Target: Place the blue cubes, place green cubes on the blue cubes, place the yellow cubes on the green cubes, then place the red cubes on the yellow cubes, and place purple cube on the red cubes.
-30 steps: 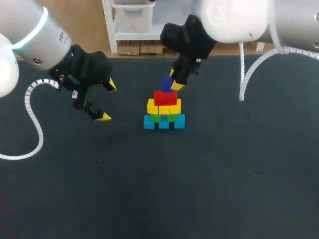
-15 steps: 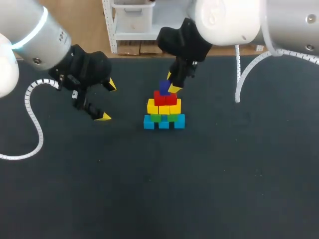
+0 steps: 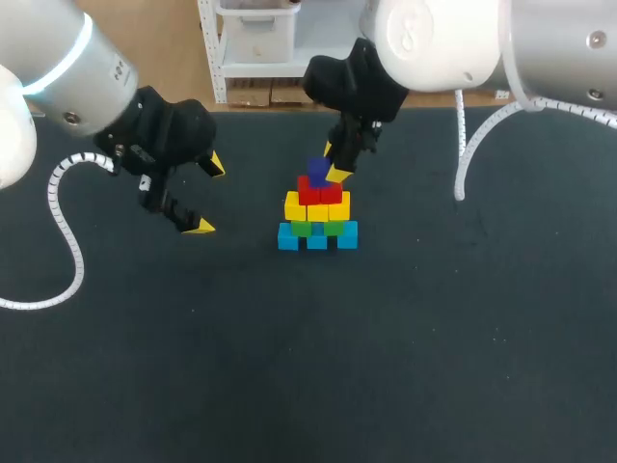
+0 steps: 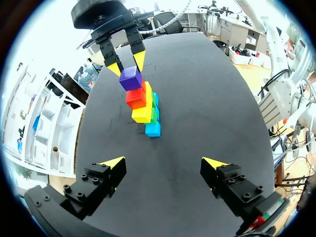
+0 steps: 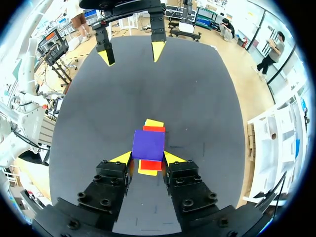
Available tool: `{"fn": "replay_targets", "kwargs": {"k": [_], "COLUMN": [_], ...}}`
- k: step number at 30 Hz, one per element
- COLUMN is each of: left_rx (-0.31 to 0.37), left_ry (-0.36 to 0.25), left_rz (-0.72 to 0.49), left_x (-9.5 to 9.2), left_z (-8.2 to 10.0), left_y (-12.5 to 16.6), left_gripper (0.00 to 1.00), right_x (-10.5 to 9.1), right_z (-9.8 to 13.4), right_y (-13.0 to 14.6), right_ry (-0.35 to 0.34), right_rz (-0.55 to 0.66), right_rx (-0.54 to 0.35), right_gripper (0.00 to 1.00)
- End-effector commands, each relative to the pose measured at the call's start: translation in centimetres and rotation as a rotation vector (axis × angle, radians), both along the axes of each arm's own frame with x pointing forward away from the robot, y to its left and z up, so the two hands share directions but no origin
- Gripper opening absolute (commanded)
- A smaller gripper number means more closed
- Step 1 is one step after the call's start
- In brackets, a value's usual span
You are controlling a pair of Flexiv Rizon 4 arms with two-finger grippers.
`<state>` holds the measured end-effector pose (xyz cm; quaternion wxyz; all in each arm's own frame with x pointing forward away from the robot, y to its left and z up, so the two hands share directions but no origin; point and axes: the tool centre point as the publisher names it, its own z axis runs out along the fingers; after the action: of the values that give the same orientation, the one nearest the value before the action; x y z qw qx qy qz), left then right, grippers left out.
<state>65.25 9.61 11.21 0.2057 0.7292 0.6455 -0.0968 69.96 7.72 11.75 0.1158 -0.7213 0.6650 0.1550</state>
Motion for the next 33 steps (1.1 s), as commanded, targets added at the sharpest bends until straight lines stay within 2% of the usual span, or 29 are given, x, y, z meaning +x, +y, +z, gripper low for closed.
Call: {"fn": "replay_targets", "kwargs": {"k": [1, 5, 6, 10, 13, 19, 25, 33], "left_rx": [-0.004, -0.004, -0.004, -0.004, -0.004, -0.004, -0.004, -0.004], "left_ry": [-0.001, -0.001, -0.001, -0.001, -0.001, -0.001, -0.001, -0.001], "left_rz": [-0.004, -0.004, -0.004, -0.004, -0.004, -0.004, -0.004, -0.004], "left_x": [0.04, 0.04, 0.04, 0.04, 0.04, 0.04, 0.04, 0.04], "left_z": [-0.05, -0.05, -0.05, -0.05, -0.05, -0.05, -0.05, -0.05], "left_y": [0.12, 0.12, 0.12, 0.12, 0.12, 0.12, 0.12, 0.12], "left_gripper": [1.0, 1.0, 1.0, 1.0, 1.0, 1.0, 1.0, 1.0], "right_x": [0.13, 0.15, 0.15, 0.16, 0.21, 0.21, 0.24, 0.24], "right_z": [-0.03, -0.13, -0.14, -0.15, -0.18, -0.31, -0.3, -0.26], "right_y": [-0.03, -0.07, -0.07, -0.07, -0.08, -0.03, 0.06, 0.21], "right_ry": [0.003, 0.005, 0.006, 0.006, 0.006, 0.008, 0.008, 0.005], "right_rz": [-0.001, -0.002, -0.002, -0.002, -0.001, -0.001, 0.0, 0.005], "right_rx": [0.001, 0.0, 0.0, 0.001, 0.001, 0.0, 0.0, 0.0], "right_gripper": [0.0, 0.01, 0.08, 0.17, 0.28, 0.35, 0.37, 0.49]}}
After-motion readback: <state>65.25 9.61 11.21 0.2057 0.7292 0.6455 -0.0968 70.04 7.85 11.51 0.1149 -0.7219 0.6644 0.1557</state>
